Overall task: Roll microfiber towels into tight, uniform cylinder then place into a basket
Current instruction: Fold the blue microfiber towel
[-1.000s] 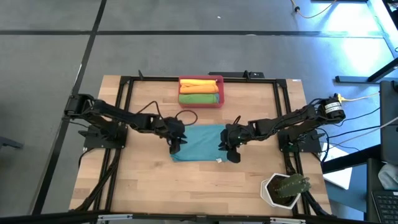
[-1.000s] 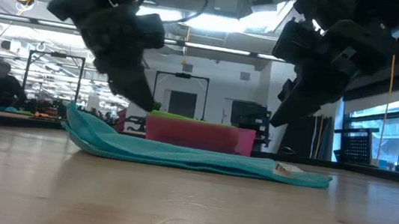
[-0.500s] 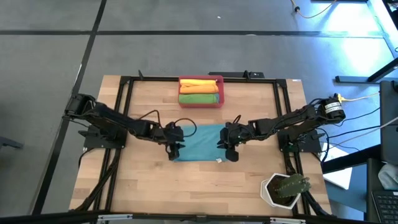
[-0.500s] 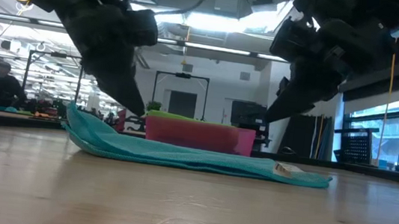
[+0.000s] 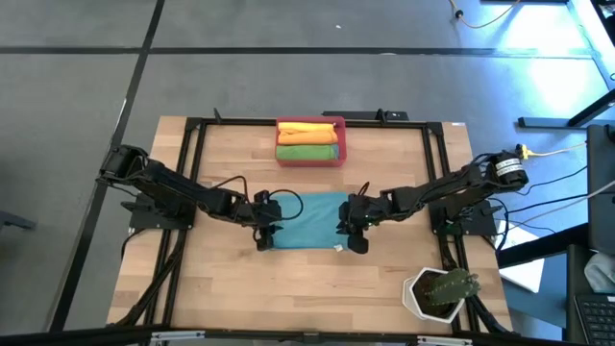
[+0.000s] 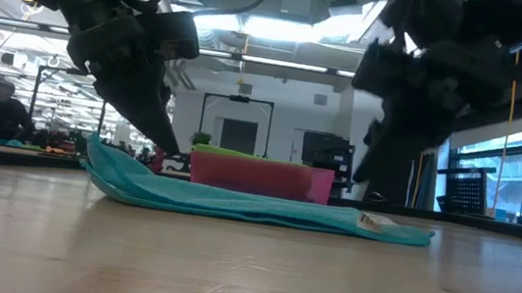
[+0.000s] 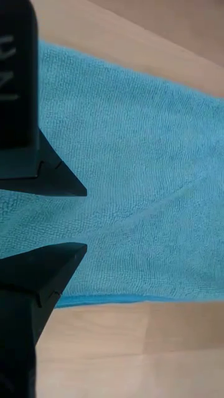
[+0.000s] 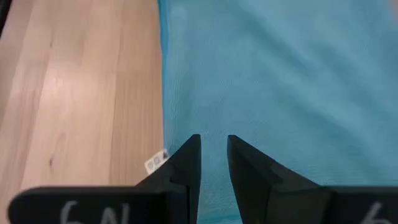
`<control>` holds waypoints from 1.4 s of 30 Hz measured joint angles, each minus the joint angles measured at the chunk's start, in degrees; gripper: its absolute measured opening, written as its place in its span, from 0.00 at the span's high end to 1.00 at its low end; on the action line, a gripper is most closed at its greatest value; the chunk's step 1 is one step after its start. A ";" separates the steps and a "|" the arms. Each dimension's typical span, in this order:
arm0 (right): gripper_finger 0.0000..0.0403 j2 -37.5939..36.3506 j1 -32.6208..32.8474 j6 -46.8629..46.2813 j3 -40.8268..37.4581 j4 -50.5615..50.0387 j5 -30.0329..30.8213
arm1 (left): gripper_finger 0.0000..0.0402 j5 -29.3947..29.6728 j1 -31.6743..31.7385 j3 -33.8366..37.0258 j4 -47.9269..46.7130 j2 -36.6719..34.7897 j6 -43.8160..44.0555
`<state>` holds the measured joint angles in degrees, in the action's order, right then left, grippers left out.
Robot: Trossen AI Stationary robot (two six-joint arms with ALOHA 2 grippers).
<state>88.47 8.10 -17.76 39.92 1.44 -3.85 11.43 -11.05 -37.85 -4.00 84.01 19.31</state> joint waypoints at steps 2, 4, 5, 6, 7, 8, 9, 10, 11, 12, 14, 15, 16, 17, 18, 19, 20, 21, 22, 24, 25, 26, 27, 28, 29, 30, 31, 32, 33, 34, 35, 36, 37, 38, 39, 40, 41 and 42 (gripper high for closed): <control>0.80 1.67 -0.21 -0.09 0.00 -0.19 -2.24 | 0.70 0.26 0.13 0.18 0.22 0.00 0.03; 0.80 3.26 -0.34 -0.22 0.00 -0.18 -3.01 | 0.70 0.32 0.15 0.63 0.19 0.00 0.39; 0.80 4.07 -0.35 -0.60 0.00 -0.06 -3.10 | 0.70 0.32 0.15 0.94 0.19 0.00 1.27; 0.80 4.82 -0.44 -1.21 0.00 0.00 -3.14 | 0.70 0.22 0.15 1.35 0.23 0.00 2.44; 0.80 5.58 -0.62 -1.50 0.00 -0.01 -3.24 | 0.70 -0.11 0.15 1.84 0.31 0.00 3.70; 0.80 6.28 -0.80 -1.72 0.00 0.03 -3.29 | 0.70 -0.34 0.30 2.46 0.44 0.00 4.63; 0.80 6.99 -1.05 -2.03 0.00 0.03 -3.29 | 0.70 -0.46 0.54 3.07 0.44 0.00 5.18; 0.80 7.78 -1.42 -2.71 0.00 0.12 -3.33 | 0.70 -0.45 0.87 3.61 0.47 0.00 5.61; 0.80 8.24 -1.76 -3.05 0.10 0.43 -3.56 | 0.70 -0.46 1.20 4.05 0.45 0.00 6.01; 0.80 8.76 -2.09 -3.23 0.19 0.79 -3.61 | 0.70 -0.67 1.52 4.44 0.51 0.00 6.52; 0.80 9.52 -2.79 -3.61 0.31 1.18 -3.97 | 0.70 -1.84 2.05 4.87 0.47 0.00 7.45; 0.80 9.60 -3.13 -3.97 0.31 1.20 -4.03 | 0.70 -2.02 2.14 4.92 0.53 0.00 7.59; 0.80 9.60 -3.47 -4.24 0.28 1.17 -4.03 | 0.70 -2.11 2.22 4.96 0.75 0.00 7.61; 0.80 9.62 -3.78 -4.32 0.28 1.07 -4.02 | 0.70 -2.11 2.31 4.96 0.92 0.00 7.61; 0.80 9.49 -4.02 -4.35 0.28 0.86 -3.99 | 0.70 -2.11 2.32 4.98 1.25 0.00 7.58; 0.80 9.24 -4.20 -4.35 0.28 0.55 -3.80 | 0.70 -2.11 2.32 4.98 1.76 0.00 7.38; 0.80 9.10 -4.33 -4.34 0.20 0.31 -3.64 | 0.70 -2.15 2.32 4.98 2.41 0.00 6.85; 0.80 9.09 -4.47 -4.35 0.22 0.14 -3.64 | 0.70 -2.50 2.32 4.98 3.10 -0.02 5.68; 0.80 9.09 -4.53 -4.33 0.22 -0.09 -3.66 | 0.70 -3.07 2.32 4.99 3.45 -0.36 4.59; 0.80 9.11 -4.57 -4.33 0.26 -0.66 -3.66 | 0.70 -3.96 2.42 4.54 3.53 -1.45 4.14; 0.80 9.11 -4.57 -4.33 0.26 -0.89 -3.68 | 0.70 -4.09 2.54 3.94 3.54 -2.09 3.68; 0.80 9.11 -4.61 -4.33 0.24 -1.10 -3.83 | 0.70 -4.05 2.58 3.50 3.58 -3.13 2.68; 0.80 9.10 -4.64 -4.33 0.24 -1.27 -4.15 | 0.70 -3.53 2.58 2.86 3.73 -4.02 1.41; 0.80 8.91 -4.64 -4.34 0.24 -1.35 -4.54 | 0.70 -2.55 2.58 2.19 4.12 -4.56 -0.05; 0.80 8.80 -4.66 -4.45 0.24 -1.58 -4.86 | 0.70 -1.34 2.61 1.79 4.18 -5.02 -1.59; 0.80 8.74 -4.66 -4.55 0.27 -1.90 -4.96 | 0.70 -0.32 2.84 1.37 3.91 -5.18 -3.04; 0.80 8.65 -4.66 -4.57 0.44 -2.22 -4.99 | 0.70 0.26 3.31 0.79 3.72 -5.07 -4.34; 0.80 8.34 -4.66 -4.54 0.48 -2.42 -5.00 | 0.70 0.45 4.13 0.15 3.43 -5.01 -5.24; 0.80 8.15 -4.64 -4.46 0.35 -2.46 -5.00 | 0.70 0.39 5.11 -0.62 3.41 -5.01 -6.12; 0.80 8.03 -4.64 -4.29 0.35 -2.57 -5.04 | 0.70 -0.26 6.18 -1.40 3.72 -5.03 -6.67; 0.80 7.80 -4.65 -4.28 0.36 -2.79 -5.13 | 0.70 -1.36 7.47 -2.02 3.91 -5.01 -7.21; 0.80 7.61 -4.80 -4.29 0.34 -3.23 -5.13 | 0.70 -2.21 8.69 -2.41 3.86 -4.99 -7.47; 0.80 7.50 -4.90 -4.26 0.31 -3.36 -5.13 | 0.70 -2.74 9.83 -2.56 3.84 -4.91 -7.48; 0.80 7.48 -4.94 -4.35 0.31 -3.36 -5.17 | 0.70 -3.19 10.96 -2.60 3.78 -4.84 -7.48; 0.80 7.48 -4.94 -4.50 0.31 -3.40 -5.21 | 0.70 -3.24 11.97 -2.60 3.74 -4.85 -7.44; 0.80 7.45 -4.94 -4.48 0.33 -3.45 -5.19 | 0.70 -3.24 12.80 -2.60 3.77 -4.85 -7.17; 0.80 7.45 -4.94 -4.48 0.33 -3.57 -5.19 | 0.70 -3.27 13.56 -2.62 3.50 -4.85 -6.31; 0.80 7.41 -4.94 -4.48 0.33 -3.82 -5.22 | 0.70 -3.24 14.12 -2.62 2.90 -4.60 -5.60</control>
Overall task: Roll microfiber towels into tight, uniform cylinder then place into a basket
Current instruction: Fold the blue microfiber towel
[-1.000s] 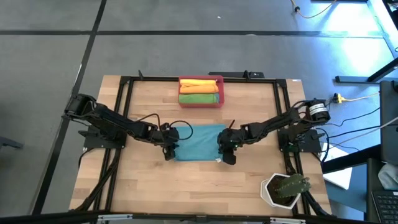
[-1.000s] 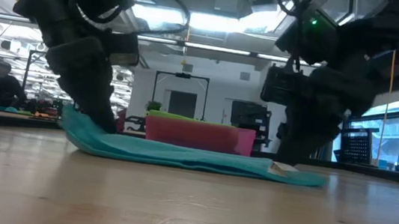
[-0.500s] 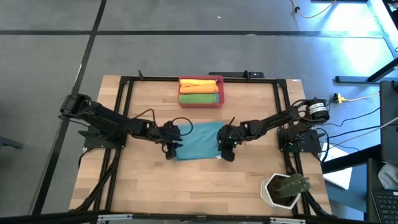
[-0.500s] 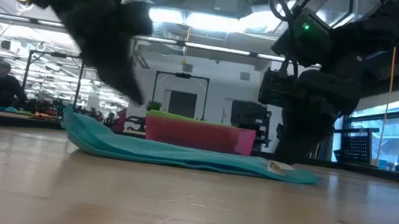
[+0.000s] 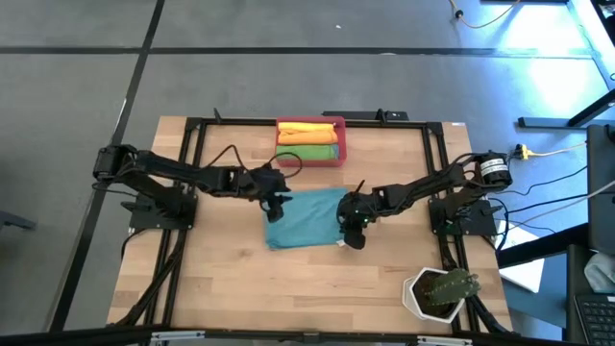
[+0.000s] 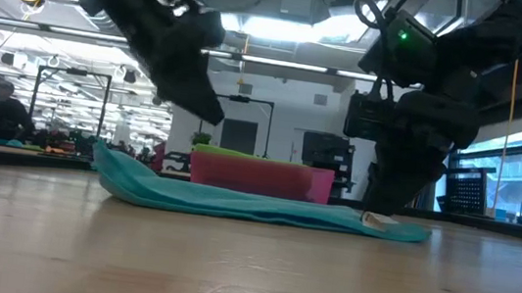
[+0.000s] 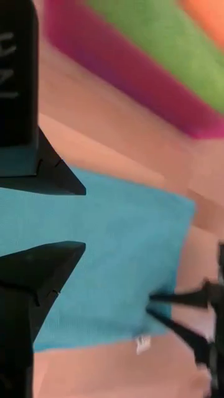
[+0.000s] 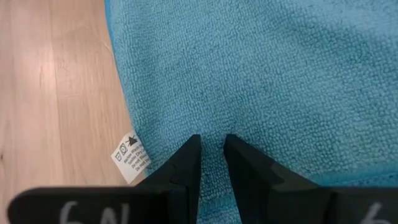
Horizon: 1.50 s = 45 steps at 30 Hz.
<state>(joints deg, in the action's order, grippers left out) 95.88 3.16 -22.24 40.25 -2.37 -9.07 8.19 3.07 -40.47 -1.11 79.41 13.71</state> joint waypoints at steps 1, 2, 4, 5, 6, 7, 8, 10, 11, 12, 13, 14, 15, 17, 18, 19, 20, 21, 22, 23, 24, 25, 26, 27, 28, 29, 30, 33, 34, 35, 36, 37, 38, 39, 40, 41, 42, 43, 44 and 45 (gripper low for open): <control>0.80 -0.03 0.00 -0.02 0.03 -0.34 0.00 | 0.70 -0.01 0.18 0.00 -0.58 0.44 1.02; 0.80 -0.06 0.00 0.00 0.08 -0.72 0.01 | 0.70 -0.03 0.19 0.00 -1.80 0.74 1.31; 0.80 -0.14 0.00 -0.01 0.10 -1.37 -0.04 | 0.70 -0.19 -0.12 0.00 -3.00 1.63 2.10; 0.80 -0.14 0.00 -0.01 0.13 -1.62 -0.03 | 0.70 -0.17 -0.23 0.00 -3.49 2.25 2.22; 0.80 -0.14 0.00 -0.02 0.13 -1.91 -0.02 | 0.70 -0.17 -0.24 0.00 -4.43 2.95 2.32; 0.80 -0.16 0.00 -0.02 0.13 -2.06 -0.04 | 0.70 -0.12 -0.21 0.00 -5.10 3.79 2.56; 0.80 -0.16 0.00 -0.02 0.13 -2.19 -0.03 | 0.70 -0.05 -0.19 0.00 -5.66 4.71 2.70; 0.80 -0.16 0.02 -0.02 0.13 -2.23 0.05 | 0.70 0.21 -0.18 0.00 -6.88 6.56 3.29; 0.80 -0.14 0.02 -0.02 0.13 -2.29 0.28 | 0.70 0.25 -0.18 0.00 -7.67 7.49 3.70; 0.80 -0.14 0.06 -0.02 0.11 -2.38 0.76 | 0.70 0.25 -0.07 0.00 -7.92 8.61 3.77; 0.80 -0.14 0.08 -0.02 0.14 -2.53 1.17 | 0.70 0.21 0.03 0.00 -8.29 9.69 3.77; 0.80 -0.16 0.09 -0.02 0.15 -2.78 1.31 | 0.70 0.23 0.20 0.00 -9.10 10.59 3.77; 0.80 -0.16 0.04 -0.02 0.15 -3.11 1.38 | 0.70 0.26 0.39 0.00 -9.37 11.53 3.79; 0.80 -0.16 0.02 -0.02 0.15 -3.54 1.67 | 0.70 0.36 0.81 -0.08 -9.76 12.92 3.82; 0.80 -0.16 0.02 0.00 0.15 -3.80 1.73 | 0.70 0.36 1.03 -0.26 -10.02 13.31 3.85; 0.80 -0.16 0.02 0.02 0.17 -4.32 1.70 | 0.70 0.22 1.24 -0.29 -10.25 13.59 3.90; 0.80 -0.16 0.01 0.04 0.17 -4.62 1.67 | 0.70 -0.22 1.46 -0.35 -10.66 13.74 3.92; 0.80 -0.18 0.00 0.02 0.19 -4.95 1.65 | 0.70 -0.70 1.57 -0.35 -10.93 13.76 3.95; 0.80 -0.19 0.00 0.00 0.20 -5.31 1.66 | 0.70 -1.10 1.59 -0.33 -11.01 13.78 4.14; 0.80 -0.20 0.00 0.00 0.20 -5.67 1.67 | 0.70 -1.48 1.57 -0.32 -11.11 13.55 4.28; 0.80 -0.20 0.00 -0.01 0.20 -5.84 1.64 | 0.70 -2.21 1.51 -0.29 -11.37 13.33 4.88; 0.80 -0.20 0.00 -0.01 0.20 -5.85 1.59 | 0.70 -2.80 1.18 -0.26 -11.54 13.18 5.46; 0.80 -0.20 0.00 -0.02 0.20 -5.88 1.51 | 0.70 -3.56 0.72 -0.26 -11.74 12.95 5.77; 0.80 -0.20 0.00 0.00 0.24 -5.95 1.49 | 0.70 -5.00 0.13 -0.25 -12.00 12.78 6.24; 0.80 -0.16 0.00 0.03 0.61 -6.56 1.49 | 0.70 -6.35 -0.53 -0.24 -12.14 12.62 6.78; 0.80 -0.14 0.00 0.20 1.11 -7.67 1.49 | 0.70 -7.61 -1.21 -0.22 -12.14 12.58 7.14; 0.80 -0.09 0.00 0.35 1.83 -9.31 1.55 | 0.70 -8.77 -1.93 -0.20 -12.11 12.58 7.51; 0.80 0.08 -0.02 2.90 4.96 -15.08 2.41 | 0.70 -11.90 -4.50 -0.19 -12.07 12.62 8.48; 0.80 0.10 -0.11 3.63 6.14 -17.42 3.30 | 0.70 -12.78 -5.33 -0.15 -12.06 12.62 8.70; 0.80 0.14 -0.26 4.62 7.36 -20.10 4.43 | 0.70 -13.35 -6.31 -0.15 -12.06 12.62 9.01; 0.80 0.26 -0.52 5.31 8.52 -22.34 5.60 | 0.70 -13.79 -7.22 -0.15 -11.88 12.66 9.75; 0.80 0.36 -0.78 6.15 9.71 -24.26 7.07 | 0.70 -14.18 -8.18 -0.13 -11.52 12.66 10.45; 0.80 0.36 -1.05 6.97 10.86 -26.14 8.33 | 0.70 -14.69 -9.15 -0.09 -10.92 12.66 11.33; 0.80 0.33 -1.34 7.50 12.08 -27.90 9.64 | 0.70 -15.44 -10.13 -0.04 -10.31 12.70 11.71; 0.80 0.30 -1.65 7.56 13.18 -29.47 11.14 | 0.70 -16.53 -11.12 0.01 -9.28 12.78 11.80; 0.80 0.29 -1.88 7.53 14.16 -31.36 12.76 | 0.70 -17.62 -12.11 0.04 -8.11 12.87 11.77; 0.80 0.28 -2.04 7.45 15.02 -33.36 14.32 | 0.70 -18.82 -13.06 0.16 -7.14 12.91 11.63; 0.80 0.28 -2.10 7.37 15.86 -35.05 15.88 | 0.70 -20.01 -13.83 0.19 -6.20 12.97 11.12; 0.80 0.28 -2.15 7.31 16.67 -36.22 17.22 | 0.70 -20.80 -14.49 0.02 -5.90 12.95 10.19; 0.80 0.23 -2.14 7.33 17.35 -36.95 18.10 | 0.70 -21.08 -15.01 -0.46 -6.22 12.77 9.49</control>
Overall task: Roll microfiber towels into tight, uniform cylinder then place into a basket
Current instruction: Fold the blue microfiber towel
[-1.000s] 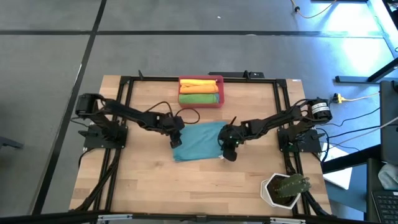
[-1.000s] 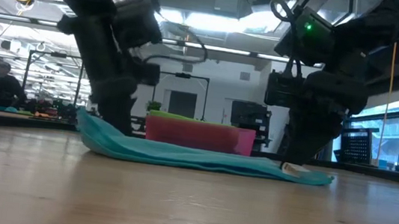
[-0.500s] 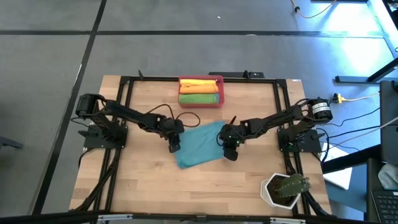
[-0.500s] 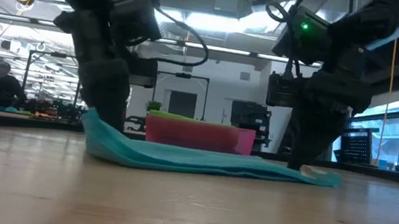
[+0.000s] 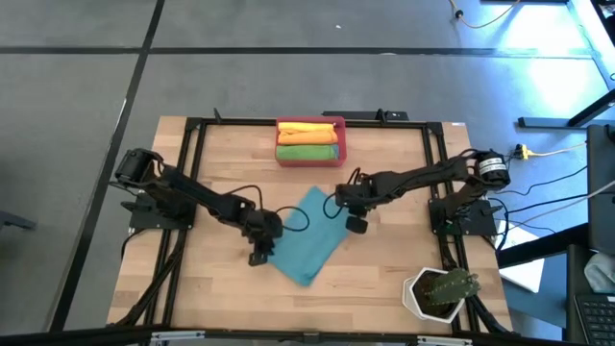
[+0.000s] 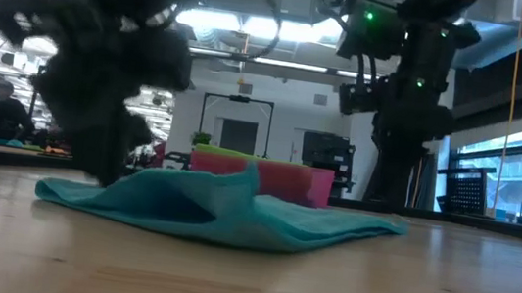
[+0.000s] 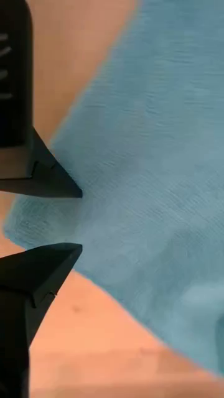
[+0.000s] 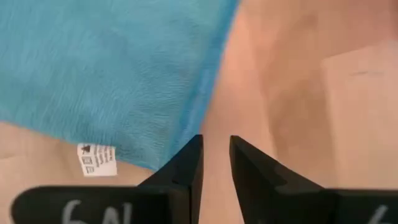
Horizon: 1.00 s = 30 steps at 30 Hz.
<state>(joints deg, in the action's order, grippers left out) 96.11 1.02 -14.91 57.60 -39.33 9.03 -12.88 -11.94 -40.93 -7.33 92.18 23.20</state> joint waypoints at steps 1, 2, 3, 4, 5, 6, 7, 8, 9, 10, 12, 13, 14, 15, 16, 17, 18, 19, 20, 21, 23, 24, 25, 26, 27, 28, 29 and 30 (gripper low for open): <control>0.80 -0.06 0.08 0.02 0.54 -0.54 0.42 | 0.70 0.04 -0.38 -0.78 -0.28 -0.08 -0.62; 0.80 -0.08 0.36 0.02 0.88 -0.61 0.47 | 0.70 0.18 -0.61 -1.67 -0.37 -0.10 -1.03; 0.80 -0.08 0.70 0.03 1.15 -0.47 0.53 | 0.70 0.32 -0.66 -2.53 -0.84 -0.14 -1.32; 0.80 -0.08 1.15 0.04 1.29 -0.22 0.47 | 0.70 0.47 -0.66 -3.37 -1.82 -0.15 -1.84; 0.80 -0.10 1.59 0.02 1.29 0.20 0.06 | 0.70 0.91 -0.66 -4.32 -3.02 -0.15 -2.49; 0.80 -0.10 2.08 0.03 1.29 0.24 -0.82 | 0.70 1.57 -0.61 -5.28 -4.18 -0.15 -3.17; 0.80 -0.10 2.63 0.02 1.27 0.12 -1.77 | 0.70 2.66 -0.47 -6.20 -5.29 -0.18 -4.09; 0.80 -0.10 3.28 0.00 1.13 0.34 -2.71 | 0.70 4.11 -0.30 -7.07 -6.59 -0.20 -5.04; 0.80 -0.12 4.02 -0.01 0.90 0.67 -3.46 | 0.70 5.57 -0.02 -7.75 -7.70 -0.22 -5.84; 0.80 -0.13 4.87 -0.07 0.55 0.91 -3.81 | 0.70 6.94 0.20 -8.32 -8.47 -0.22 -6.47; 0.80 -0.13 6.59 -0.89 -0.29 1.51 -4.03 | 0.70 7.69 0.72 -9.69 -8.67 -0.22 -5.70; 0.80 -0.13 7.40 -1.23 -0.69 2.04 -4.14 | 0.70 7.70 0.83 -10.75 -7.97 -0.22 -4.92; 0.80 -0.15 8.17 -1.46 -1.04 2.60 -4.25 | 0.70 7.81 0.70 -11.90 -7.00 -0.22 -4.67; 0.80 -0.17 8.91 -1.58 -1.39 3.08 -4.21 | 0.70 8.20 0.38 -12.97 -5.86 -0.26 -5.36; 0.80 -0.21 9.59 -1.60 -1.81 3.94 -4.21 | 0.70 9.05 -0.13 -13.85 -5.21 -0.33 -6.74; 0.80 -0.21 10.26 -1.58 -2.19 5.21 -4.21 | 0.70 9.93 -0.66 -14.63 -4.91 -0.35 -8.51; 0.80 -0.21 10.85 -1.54 -2.60 6.81 -4.19 | 0.70 10.74 -1.11 -15.44 -4.93 -0.32 -10.34; 0.80 -0.21 11.42 -1.47 -2.95 8.50 -4.21 | 0.70 11.26 -1.36 -16.33 -4.97 -0.32 -12.10; 0.80 -0.21 11.98 -1.31 -3.34 10.14 -4.23 | 0.70 11.51 -1.40 -17.21 -4.82 -0.32 -13.36; 0.80 -0.21 12.46 -1.28 -3.81 11.70 -4.61 | 0.70 11.50 -1.27 -18.02 -4.70 -0.32 -13.63; 0.80 -0.21 13.00 -1.64 -4.83 14.25 -7.59 | 0.70 10.41 -0.82 -19.56 -4.93 -0.32 -12.85; 0.80 -0.21 13.09 -2.37 -5.22 15.08 -10.10 | 0.70 9.82 -0.67 -20.32 -4.90 -0.32 -12.86; 0.80 -0.21 13.09 -3.03 -5.51 15.68 -12.85 | 0.70 9.61 -0.71 -20.97 -4.65 -0.34 -13.15; 0.80 -0.21 13.07 -3.41 -5.66 15.82 -14.75 | 0.70 9.62 -0.89 -21.22 -4.43 -0.39 -13.85; 0.80 -0.27 13.09 -3.56 -5.95 15.97 -15.59 | 0.70 9.79 -1.01 -21.22 -4.53 -0.41 -14.64; 0.80 -0.29 13.09 -3.55 -6.28 16.05 -15.68 | 0.70 10.38 -1.07 -21.16 -4.89 -0.39 -15.17; 0.80 -0.30 13.07 -3.49 -6.58 16.00 -15.62 | 0.70 11.13 -1.10 -21.11 -5.05 -0.37 -15.64; 0.80 -0.30 13.07 -3.34 -6.92 16.02 -15.45 | 0.70 11.94 -1.07 -21.11 -5.01 -0.37 -15.84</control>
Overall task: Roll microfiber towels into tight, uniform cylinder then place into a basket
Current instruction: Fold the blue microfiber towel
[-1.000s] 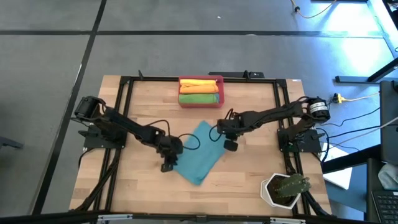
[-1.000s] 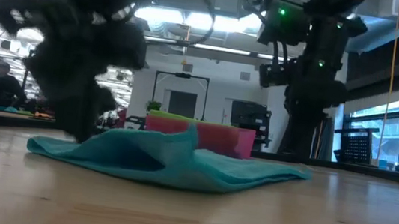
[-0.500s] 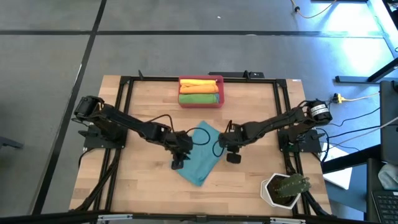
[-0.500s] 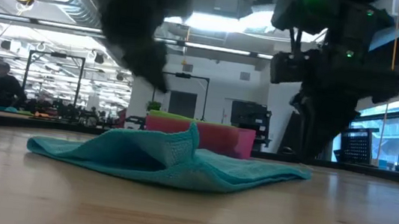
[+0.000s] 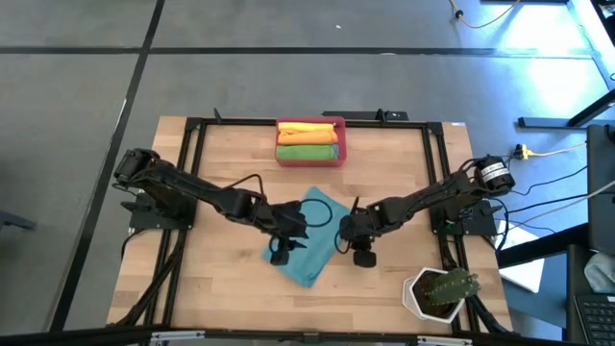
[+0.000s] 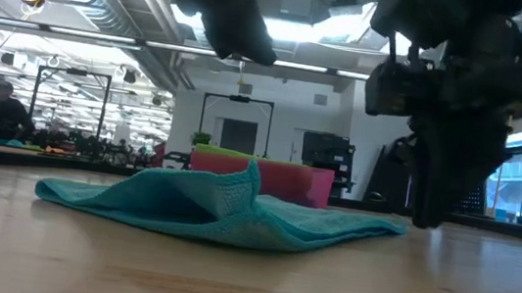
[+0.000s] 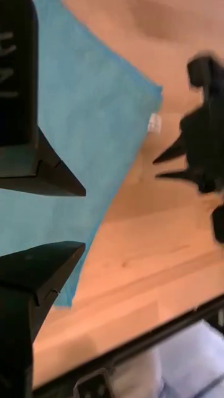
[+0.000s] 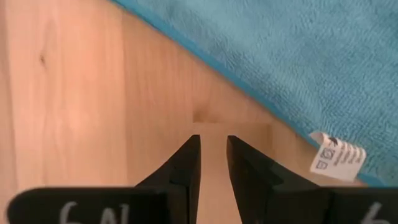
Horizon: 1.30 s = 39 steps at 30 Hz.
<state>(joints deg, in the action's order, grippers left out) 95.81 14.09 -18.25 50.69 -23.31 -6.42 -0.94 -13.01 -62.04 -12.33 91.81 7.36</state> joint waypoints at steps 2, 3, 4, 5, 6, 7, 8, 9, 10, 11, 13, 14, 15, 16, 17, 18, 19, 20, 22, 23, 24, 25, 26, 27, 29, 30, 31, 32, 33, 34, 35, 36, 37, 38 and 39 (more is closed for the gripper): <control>0.80 0.00 -0.01 0.36 -1.02 1.47 0.65 | 0.70 0.98 0.25 0.00 0.14 0.00 -0.05; 0.80 0.00 -0.02 0.47 -1.82 3.13 0.77 | 0.70 1.34 0.45 0.00 0.09 0.00 -0.05; 0.80 0.00 -0.02 0.40 -2.65 5.29 0.77 | 0.70 1.89 0.58 0.00 0.09 0.00 -0.05; 0.80 0.00 -0.02 0.22 -3.54 7.82 0.77 | 0.70 2.49 0.63 0.00 0.12 0.00 -0.05; 0.80 0.00 -0.02 -0.23 -4.37 10.39 0.68 | 0.70 3.12 0.63 0.00 0.12 0.00 -0.13; 0.80 0.00 -0.02 -0.81 -5.25 13.02 0.17 | 0.70 3.67 0.63 0.00 0.10 0.00 -0.49; 0.80 0.00 -0.02 -1.13 -6.09 14.84 -0.86 | 0.70 3.96 0.63 0.00 0.08 0.00 -1.33; 0.80 0.00 -0.02 -1.54 -6.86 15.89 -2.01 | 0.70 4.14 0.63 0.11 0.10 0.00 -2.72; 0.80 0.00 0.00 -2.31 -7.32 15.79 -2.85 | 0.70 4.29 0.65 0.51 0.23 0.00 -4.37; 0.80 0.00 0.00 -2.70 -7.53 15.38 -2.96 | 0.70 4.26 0.91 0.98 0.01 0.00 -5.67; 0.80 -0.07 0.00 -3.82 -7.69 14.47 -3.06 | 0.70 4.21 1.92 1.69 -0.98 -0.11 -6.40; 0.80 -0.11 -0.02 -4.07 -7.69 13.78 -3.14 | 0.70 4.25 2.58 2.06 -1.62 -0.66 -6.26; 0.80 -0.14 -0.02 -4.34 -7.69 13.18 -3.18 | 0.70 4.27 3.31 2.38 -2.24 -1.20 -5.90; 0.80 -0.17 -0.04 -4.81 -7.62 12.65 -3.01 | 0.70 4.15 4.18 2.70 -1.99 -1.36 -5.24; 0.80 -0.19 -0.02 -5.36 -7.58 12.16 -2.41 | 0.70 3.97 4.87 3.39 -1.51 -1.32 -4.72; 0.80 -0.25 -0.01 -5.80 -7.55 11.52 -1.31 | 0.70 3.47 5.46 4.35 -2.00 -1.22 -3.91; 0.80 -0.28 -0.16 -6.72 -7.51 10.65 0.02 | 0.70 3.21 5.93 5.40 -2.48 -1.12 -3.08; 0.80 -0.28 -0.50 -7.39 -7.45 9.62 1.09 | 0.70 3.07 6.32 6.42 -2.39 -1.03 -2.39; 0.80 -0.35 -1.49 -8.58 -7.47 8.07 2.39 | 0.70 2.32 6.70 8.27 -1.07 -1.09 -0.89; 0.80 -0.35 -2.09 -8.64 -7.47 7.45 2.77 | 0.70 0.95 6.72 9.05 -0.87 -1.09 -0.41; 0.80 -0.35 -2.67 -8.58 -7.49 7.10 3.07 | 0.70 -0.52 6.73 9.72 -1.00 -1.30 -0.30; 0.80 -0.35 -3.19 -8.51 -7.52 6.97 3.28 | 0.70 -1.68 6.48 10.24 -1.28 -1.71 -0.23; 0.80 -0.33 -3.79 -8.47 -7.53 6.84 3.32 | 0.70 -2.16 6.12 10.43 -0.99 -1.99 -0.13; 0.80 -0.31 -4.45 -8.41 -7.53 6.75 3.32 | 0.70 -2.23 5.84 10.47 -0.63 -2.11 0.01; 0.80 -0.28 -5.65 -8.27 -7.54 6.73 3.43 | 0.70 -1.53 5.18 11.17 -1.78 -3.00 0.34; 0.80 -0.28 -6.23 -8.22 -7.55 6.73 3.60 | 0.70 -1.19 4.91 11.26 -1.60 -3.08 0.80; 0.80 -0.26 -6.83 -7.87 -7.55 6.74 3.77 | 0.70 -0.70 4.80 11.26 -1.05 -3.04 0.96; 0.80 -0.24 -7.36 -7.22 -7.58 6.86 3.88 | 0.70 -0.07 4.62 11.47 -1.39 -3.27 1.09; 0.80 -0.24 -7.80 -6.94 -7.60 6.93 4.24 | 0.70 0.19 4.36 11.94 -2.43 -3.77 1.09; 0.80 -0.22 -8.33 -6.52 -7.60 6.97 4.66 | 0.70 0.36 4.24 12.31 -3.44 -4.03 1.10; 0.80 -0.20 -8.76 -5.69 -7.60 7.02 4.74 | 0.70 0.27 4.33 12.51 -4.08 -4.04 1.29; 0.80 -0.18 -9.22 -5.35 -7.60 7.06 4.93 | 0.70 0.26 4.44 13.00 -5.30 -4.45 1.71; 0.80 -0.17 -9.65 -4.96 -7.60 7.08 5.13 | 0.70 0.30 4.55 13.71 -7.10 -5.08 2.75; 0.80 -0.16 -10.17 -4.26 -7.60 7.08 5.17 | 0.70 0.33 4.65 14.19 -7.97 -5.30 3.87; 0.80 -0.14 -10.71 -3.93 -7.59 7.14 5.23 | 0.70 0.39 4.69 14.81 -7.84 -5.34 4.65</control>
<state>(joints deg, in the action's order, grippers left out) 95.67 3.38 -22.18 43.10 -16.18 -1.19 -0.56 -8.32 -47.23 -20.18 86.47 12.00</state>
